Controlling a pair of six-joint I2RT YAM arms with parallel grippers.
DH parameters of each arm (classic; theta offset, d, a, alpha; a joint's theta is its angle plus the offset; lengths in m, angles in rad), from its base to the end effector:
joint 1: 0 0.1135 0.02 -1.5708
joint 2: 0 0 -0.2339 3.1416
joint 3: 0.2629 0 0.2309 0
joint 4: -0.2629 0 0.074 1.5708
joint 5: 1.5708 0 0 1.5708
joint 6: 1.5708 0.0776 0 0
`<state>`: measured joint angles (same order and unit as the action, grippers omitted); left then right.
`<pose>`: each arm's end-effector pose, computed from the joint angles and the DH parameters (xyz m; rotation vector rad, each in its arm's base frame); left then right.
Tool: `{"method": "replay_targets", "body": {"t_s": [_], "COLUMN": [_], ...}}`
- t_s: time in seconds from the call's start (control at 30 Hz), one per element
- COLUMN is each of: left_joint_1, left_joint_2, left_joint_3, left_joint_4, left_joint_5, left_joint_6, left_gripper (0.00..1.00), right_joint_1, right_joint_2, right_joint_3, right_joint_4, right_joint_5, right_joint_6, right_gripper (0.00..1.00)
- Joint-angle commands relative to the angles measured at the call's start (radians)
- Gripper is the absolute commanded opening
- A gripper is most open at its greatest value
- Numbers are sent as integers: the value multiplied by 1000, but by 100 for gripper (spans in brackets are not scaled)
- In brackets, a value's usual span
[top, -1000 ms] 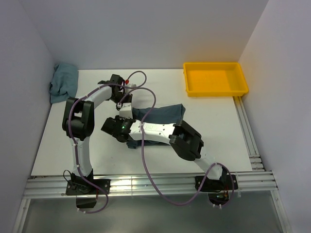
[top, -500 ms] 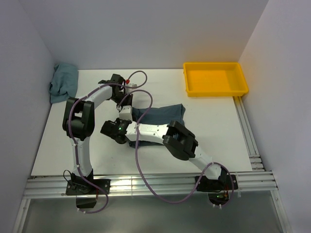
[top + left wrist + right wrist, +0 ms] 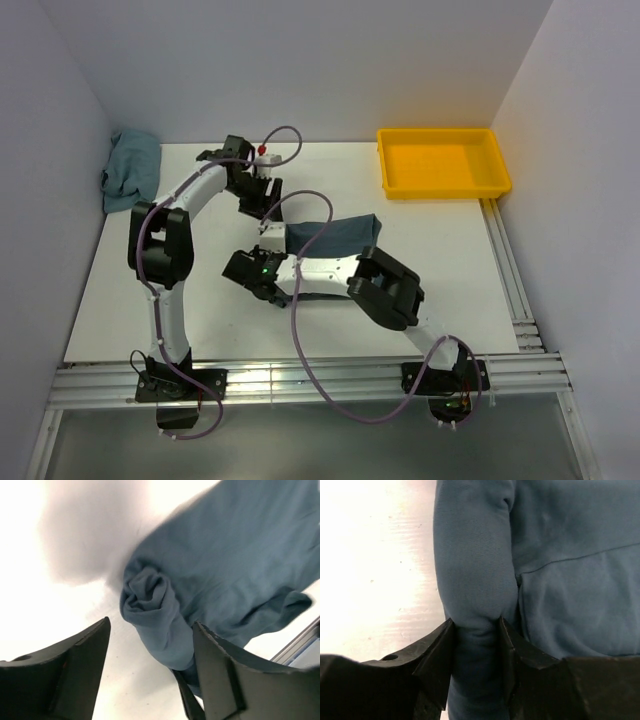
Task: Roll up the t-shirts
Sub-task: Roll the tshirt
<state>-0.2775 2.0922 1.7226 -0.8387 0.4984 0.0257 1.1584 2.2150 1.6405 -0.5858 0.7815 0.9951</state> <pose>0.3904 -0.1498 0.1588 0.5420 2.6987 -0.7575 0.2231 0.3737 0.1114 0.0089 2.2797 -0.0274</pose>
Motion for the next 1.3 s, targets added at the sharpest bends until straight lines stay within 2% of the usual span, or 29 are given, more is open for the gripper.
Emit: {"method": "replay_targets", "body": {"t_s": [0.0, 0.07, 0.1, 0.13, 0.23, 0.33, 0.4, 0.47, 0.6, 0.8, 0.87, 0.93, 0.97, 1.03, 1.13, 1.17, 1.27], "left_joint_1": [38, 70, 81, 90, 115, 121, 123, 123, 123, 121, 121, 121, 121, 121, 116, 113, 90], "left_joint_2": [-49, -58, -64, -70, -90, -110, -119, -124, -107, -52, -44, -35, -34, -34, -46, -47, -72], "left_joint_3": [107, 121, 120, 108, 50, -26, -64, -124, -202, -256, -265, -265, -264, -258, -242, -236, -224], "left_joint_4": [-31, -37, -40, -43, -27, 4, 22, 59, 136, 233, 251, 254, 257, 254, 234, 227, 198], "left_joint_5": [87, 144, 158, 185, 209, 232, 249, 258, 253, 220, 207, 187, 171, 163, 132, 106, 16], "left_joint_6": [22, 32, 37, 51, 78, 105, 117, 121, 115, 86, 72, 56, 45, 34, 14, 11, -3], "left_gripper": [74, 74, 75, 75, 76, 76, 76, 76, 77, 76, 71, 60, 45, 28, 11, 3, 0], "right_joint_1": [-20, -37, -66, -83, -150, -207, -224, -241, -250, -250, -250, -250, -252, -244, -227, -221, -187], "right_joint_2": [-108, -159, -205, -224, -265, -262, -233, -195, -138, -130, -146, -161, -176, -199, -219, -236, -268], "right_joint_3": [-141, -276, -324, -414, -569, -675, -705, -726, -748, -798, -806, -811, -805, -786, -746, -733, -650], "right_joint_4": [224, 356, 498, 568, 837, 1090, 1240, 1319, 1472, 1518, 1496, 1433, 1401, 1302, 1168, 1125, 912], "right_joint_5": [-196, -279, -331, -426, -612, -723, -810, -864, -903, -894, -884, -863, -855, -825, -785, -739, -618], "right_joint_6": [-13, -16, -7, 3, 69, 148, 206, 243, 336, 372, 366, 349, 327, 300, 245, 231, 148], "right_gripper": [43, 38, 37, 36, 36, 37, 37, 37, 37, 37, 37, 37, 37, 37, 40, 41, 50]}}
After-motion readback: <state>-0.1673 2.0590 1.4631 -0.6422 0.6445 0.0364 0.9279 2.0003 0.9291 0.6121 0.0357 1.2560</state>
